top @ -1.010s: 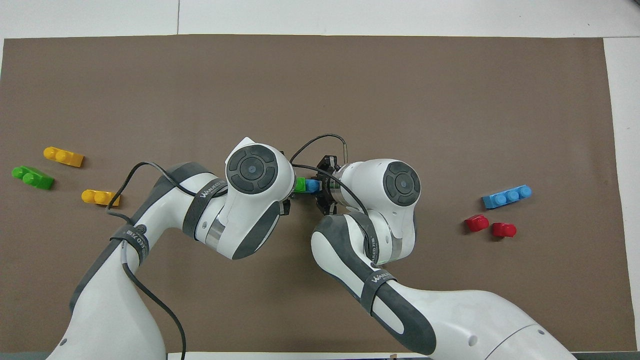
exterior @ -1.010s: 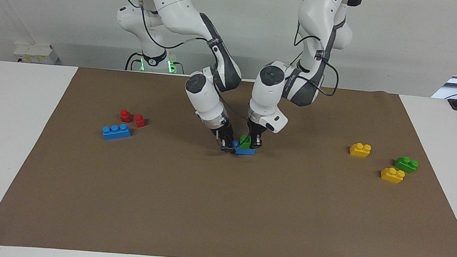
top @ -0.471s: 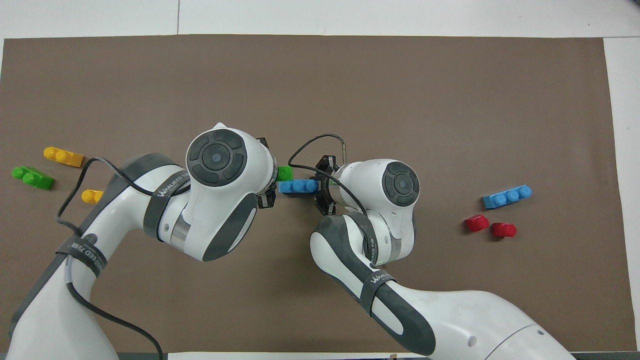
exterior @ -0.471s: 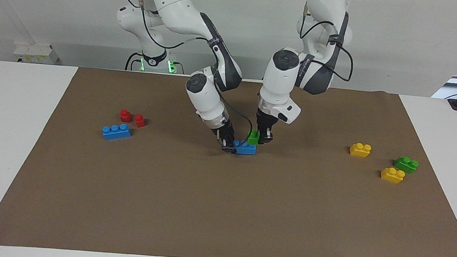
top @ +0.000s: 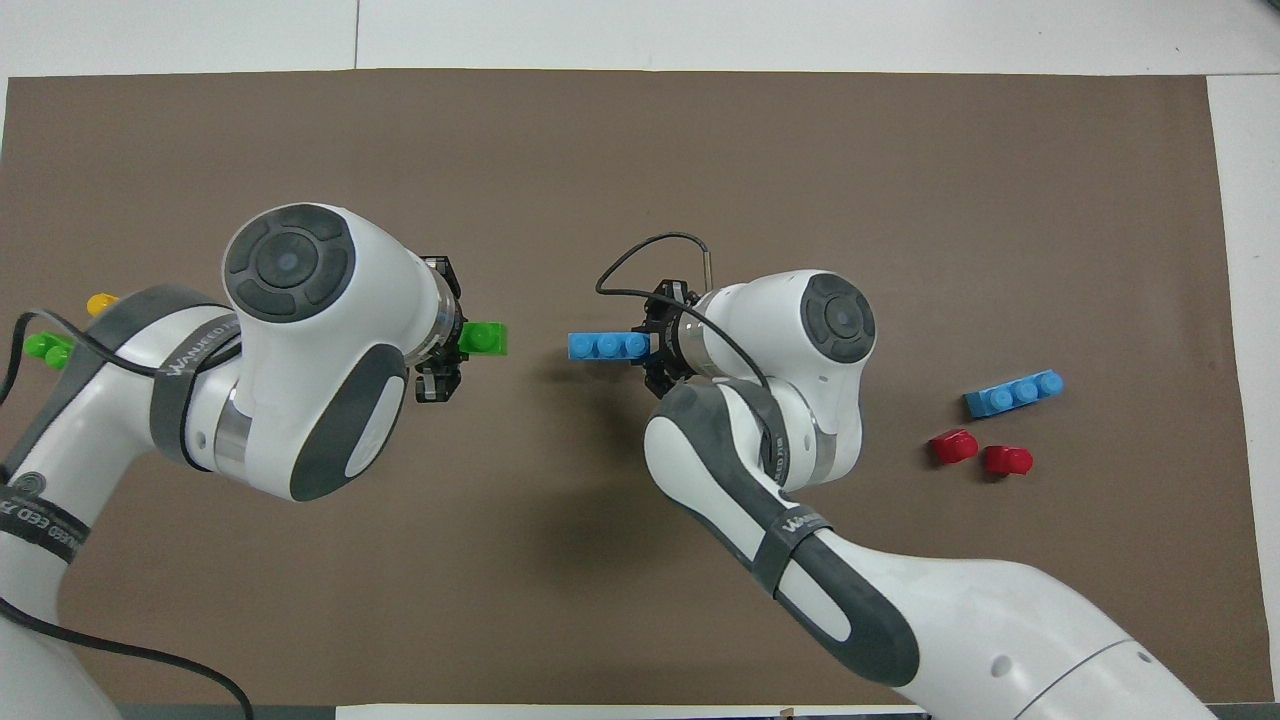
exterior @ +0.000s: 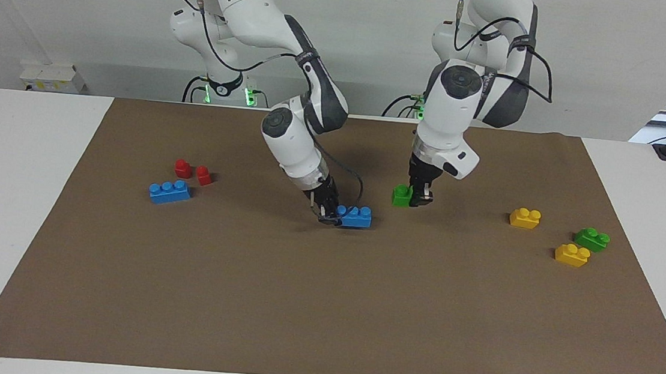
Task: Remove green block with left arm and hold with right
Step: 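Carry the green brick outward with the left gripper while the right gripper follows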
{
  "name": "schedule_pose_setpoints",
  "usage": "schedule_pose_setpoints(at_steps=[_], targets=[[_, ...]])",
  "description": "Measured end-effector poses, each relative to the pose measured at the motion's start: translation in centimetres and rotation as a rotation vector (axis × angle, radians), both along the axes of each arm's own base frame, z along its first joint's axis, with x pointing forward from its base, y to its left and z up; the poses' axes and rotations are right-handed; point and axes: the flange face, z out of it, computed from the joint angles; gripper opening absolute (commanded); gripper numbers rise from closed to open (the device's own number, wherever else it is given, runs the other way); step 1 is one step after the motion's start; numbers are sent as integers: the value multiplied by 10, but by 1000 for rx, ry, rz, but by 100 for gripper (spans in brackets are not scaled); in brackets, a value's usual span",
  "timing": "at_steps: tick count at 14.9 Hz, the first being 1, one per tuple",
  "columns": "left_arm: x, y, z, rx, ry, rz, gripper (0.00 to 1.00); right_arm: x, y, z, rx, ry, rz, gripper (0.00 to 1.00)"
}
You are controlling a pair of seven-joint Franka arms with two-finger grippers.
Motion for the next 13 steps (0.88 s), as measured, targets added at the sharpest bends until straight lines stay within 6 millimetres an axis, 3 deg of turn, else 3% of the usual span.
schedule_pose_setpoints(at_steps=[2, 6, 10, 12, 13], targets=[[12, 32, -1, 8, 9, -50, 0, 22, -48, 24, 8, 4, 38, 0], [36, 115, -5, 19, 18, -186, 0, 49, -181, 66, 32, 11, 129, 0], [44, 176, -11, 25, 27, -349, 0, 51, -315, 64, 59, 12, 154, 0], [46, 198, -18, 27, 22, -414, 0, 43, -361, 55, 71, 12, 159, 0], [48, 207, -24, 29, 17, -438, 0, 39, -375, 48, 75, 19, 151, 0]])
